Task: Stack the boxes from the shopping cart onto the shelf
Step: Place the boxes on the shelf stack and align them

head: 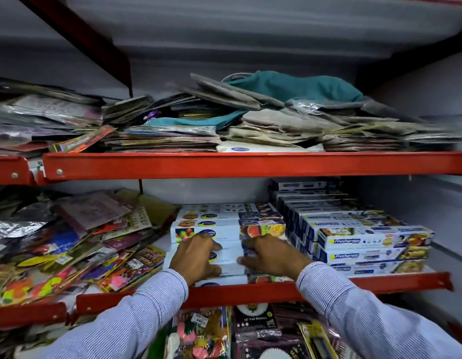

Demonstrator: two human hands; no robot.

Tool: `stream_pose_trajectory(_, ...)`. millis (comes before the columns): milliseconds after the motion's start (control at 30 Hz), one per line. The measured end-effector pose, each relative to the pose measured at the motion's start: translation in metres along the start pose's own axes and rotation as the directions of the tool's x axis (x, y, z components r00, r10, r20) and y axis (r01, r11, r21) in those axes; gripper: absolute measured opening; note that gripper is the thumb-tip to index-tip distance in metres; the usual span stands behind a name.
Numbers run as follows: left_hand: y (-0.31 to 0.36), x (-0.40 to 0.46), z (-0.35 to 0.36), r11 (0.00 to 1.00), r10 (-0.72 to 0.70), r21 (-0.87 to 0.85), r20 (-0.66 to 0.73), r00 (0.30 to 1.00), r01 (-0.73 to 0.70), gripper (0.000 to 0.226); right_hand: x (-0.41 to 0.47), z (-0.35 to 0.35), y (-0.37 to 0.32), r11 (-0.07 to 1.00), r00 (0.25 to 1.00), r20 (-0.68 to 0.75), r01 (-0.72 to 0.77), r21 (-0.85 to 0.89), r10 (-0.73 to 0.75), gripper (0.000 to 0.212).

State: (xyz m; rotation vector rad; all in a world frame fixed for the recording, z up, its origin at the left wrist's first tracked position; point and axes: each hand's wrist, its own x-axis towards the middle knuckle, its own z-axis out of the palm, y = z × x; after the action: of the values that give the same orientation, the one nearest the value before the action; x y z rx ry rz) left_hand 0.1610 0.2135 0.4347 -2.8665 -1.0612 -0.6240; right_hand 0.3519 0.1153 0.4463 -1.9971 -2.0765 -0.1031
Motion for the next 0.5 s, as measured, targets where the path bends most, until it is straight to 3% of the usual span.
stream_pose_trajectory(100, -0.001, 0.001, 0.013, 1.000, 0.010, -0.016, -0.010, 1.000, -0.010, 0.051, -0.010, 0.007, 0.003, 0.998, 0.999, 0.014, -0.031, -0.049, 0.032, 0.037)
stream_pose_trajectory(233, -0.001, 0.000, 0.023, 0.999, 0.021, -0.044, -0.048, 0.999, -0.023, 0.053, -0.014, 0.019, 0.008, 0.996, 0.995, -0.052, -0.088, -0.010, 0.088, 0.030)
stream_pose_trajectory(500, 0.002, -0.006, 0.020, 0.999, 0.015, -0.028, -0.033, 0.999, -0.016, 0.052, -0.016, 0.017, 0.006, 0.994, 0.992, -0.051, -0.111, 0.023, 0.112, 0.028)
